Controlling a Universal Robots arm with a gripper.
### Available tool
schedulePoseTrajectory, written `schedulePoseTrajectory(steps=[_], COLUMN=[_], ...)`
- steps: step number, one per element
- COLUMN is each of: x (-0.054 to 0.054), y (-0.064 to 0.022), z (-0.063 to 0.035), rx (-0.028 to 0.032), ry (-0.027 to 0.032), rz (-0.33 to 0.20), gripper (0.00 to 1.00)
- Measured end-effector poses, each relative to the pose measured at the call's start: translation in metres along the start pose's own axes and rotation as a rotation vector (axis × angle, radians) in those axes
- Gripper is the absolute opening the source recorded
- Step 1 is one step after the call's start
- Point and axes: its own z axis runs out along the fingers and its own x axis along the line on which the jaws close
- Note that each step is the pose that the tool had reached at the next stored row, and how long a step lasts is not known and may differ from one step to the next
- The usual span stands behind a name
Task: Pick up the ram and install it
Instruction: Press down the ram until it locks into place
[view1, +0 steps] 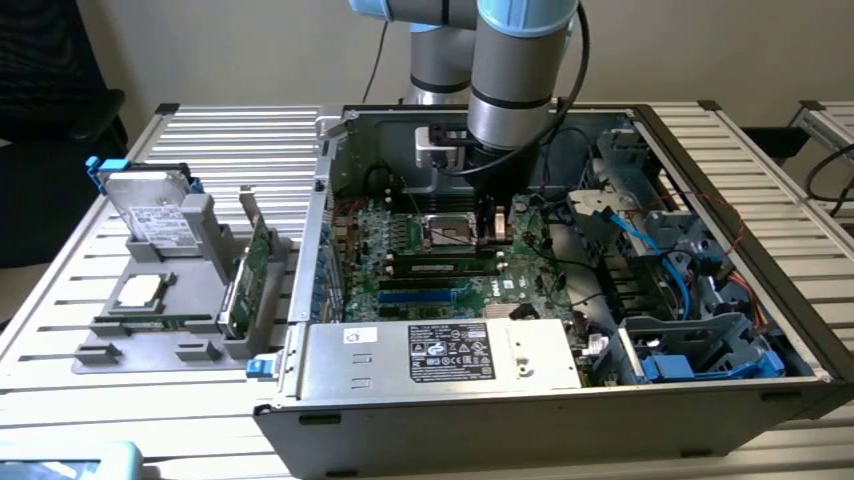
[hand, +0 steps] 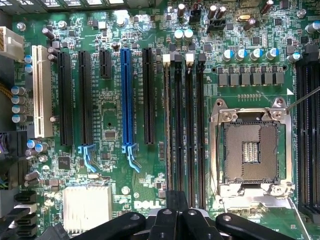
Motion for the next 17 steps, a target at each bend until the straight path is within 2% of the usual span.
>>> schedulePoseTrajectory(steps=[3,7,17], x=[0.0,0.001,0.003], y=[0.0001,0.0018,0.0408], z=[-0.002,-0.0129,-0.0153], rx=[0.0,-0.0005,-0.0005], ry=[-0.0017,-0.0003,0.0], rz=[0.0,0.0,0.0], gripper=[0.11,0.11,0.11])
